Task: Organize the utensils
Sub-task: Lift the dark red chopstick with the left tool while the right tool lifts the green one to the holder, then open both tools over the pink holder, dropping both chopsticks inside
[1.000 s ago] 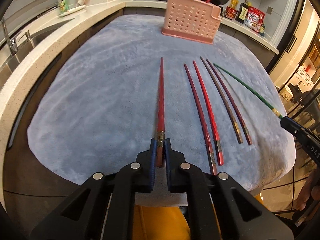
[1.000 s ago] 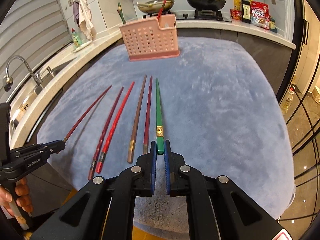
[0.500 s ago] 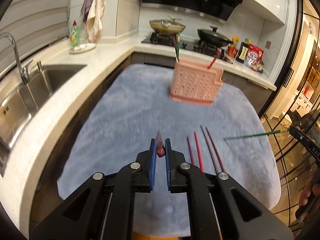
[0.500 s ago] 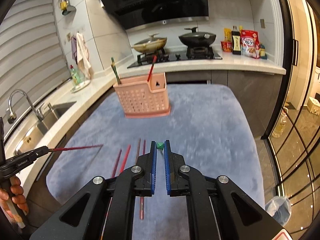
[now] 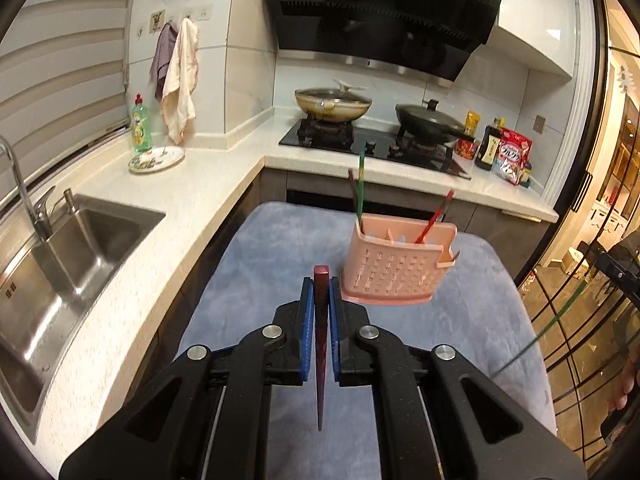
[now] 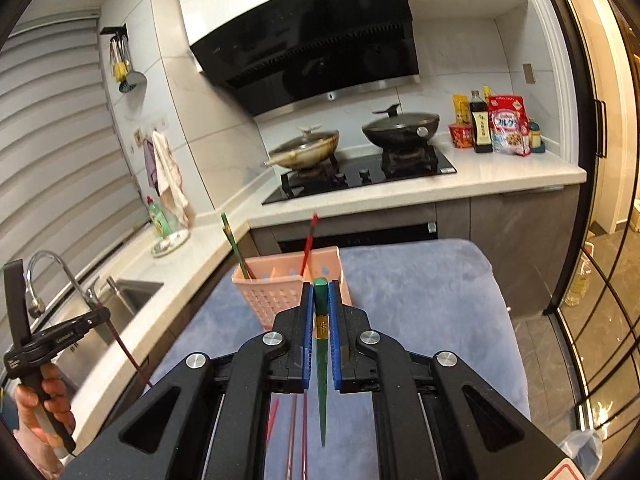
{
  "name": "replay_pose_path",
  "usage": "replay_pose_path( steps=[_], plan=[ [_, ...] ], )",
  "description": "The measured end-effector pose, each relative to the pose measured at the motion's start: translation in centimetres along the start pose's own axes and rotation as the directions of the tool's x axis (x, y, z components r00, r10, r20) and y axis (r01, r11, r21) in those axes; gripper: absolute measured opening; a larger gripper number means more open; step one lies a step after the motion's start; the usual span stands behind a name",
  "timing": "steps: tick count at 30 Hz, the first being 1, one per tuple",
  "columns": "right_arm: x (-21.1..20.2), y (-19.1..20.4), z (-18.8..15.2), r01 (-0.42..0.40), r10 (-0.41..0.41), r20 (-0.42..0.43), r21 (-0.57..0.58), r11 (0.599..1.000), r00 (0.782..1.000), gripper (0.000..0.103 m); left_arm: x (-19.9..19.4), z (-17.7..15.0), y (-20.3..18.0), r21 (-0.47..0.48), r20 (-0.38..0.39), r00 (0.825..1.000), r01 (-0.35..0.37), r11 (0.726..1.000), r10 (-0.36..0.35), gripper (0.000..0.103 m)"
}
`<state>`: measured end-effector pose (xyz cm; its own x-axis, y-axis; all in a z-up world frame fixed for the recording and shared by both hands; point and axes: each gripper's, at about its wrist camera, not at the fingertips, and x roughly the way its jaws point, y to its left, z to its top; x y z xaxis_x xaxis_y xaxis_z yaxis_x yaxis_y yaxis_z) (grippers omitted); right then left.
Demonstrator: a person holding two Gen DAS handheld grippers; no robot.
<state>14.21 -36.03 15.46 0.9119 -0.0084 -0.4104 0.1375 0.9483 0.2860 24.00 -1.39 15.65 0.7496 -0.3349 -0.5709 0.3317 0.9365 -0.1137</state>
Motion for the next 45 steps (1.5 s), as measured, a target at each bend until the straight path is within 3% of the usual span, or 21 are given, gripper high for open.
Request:
replay_pose_path(
  steps=[7,13,19,26,35,41,45],
  plan=[
    [2.8,1.1,6.7,-0.057,0.055,0.121,0.019,0.998,0.991,0.007,0.7,7.5,-1.9,-0.010,0.128,0.991,0.042,0.999,-0.040,0.007],
    [6.5,2.3,11.7,-0.071,0.066,0.185,0.021,0.997,0.981,0.007,2.4,13.7,-4.0,-0.019,0.245,0.966,0.095,0.995,-0.088,0.007],
    [10.8,3.0,13.5,-0.075,0.068,0.194,0.029,0.997,0.979,0.007,5.8,16.0,-5.3,-0.018,0.263,0.962,0.084,0.996,-0.076,0.007],
    [15.5,2.6,12.4,-0.085,0.077,0.133,0.058,0.995,0.988,0.007,10.6,15.3,-5.4,-0.014,0.194,0.979,0.062,0.998,-0.058,0.007],
    [20.6,2.2,7.5,-0.064,0.065,-0.010,0.057,0.996,0.998,0.007,14.7,12.5,-5.0,-0.024,0.103,0.993,0.059,0.998,-0.056,0.007],
    [21.6,2.0,5.6,-0.039,0.042,-0.068,0.041,0.998,0.997,0.008,15.8,10.9,-4.2,-0.035,0.054,0.998,0.039,0.999,-0.037,0.008],
    [20.3,2.0,5.9,-0.026,0.027,-0.049,0.025,0.999,0.998,0.018,14.7,10.6,-3.8,-0.034,0.065,0.998,0.027,0.999,-0.025,0.011]
  ],
)
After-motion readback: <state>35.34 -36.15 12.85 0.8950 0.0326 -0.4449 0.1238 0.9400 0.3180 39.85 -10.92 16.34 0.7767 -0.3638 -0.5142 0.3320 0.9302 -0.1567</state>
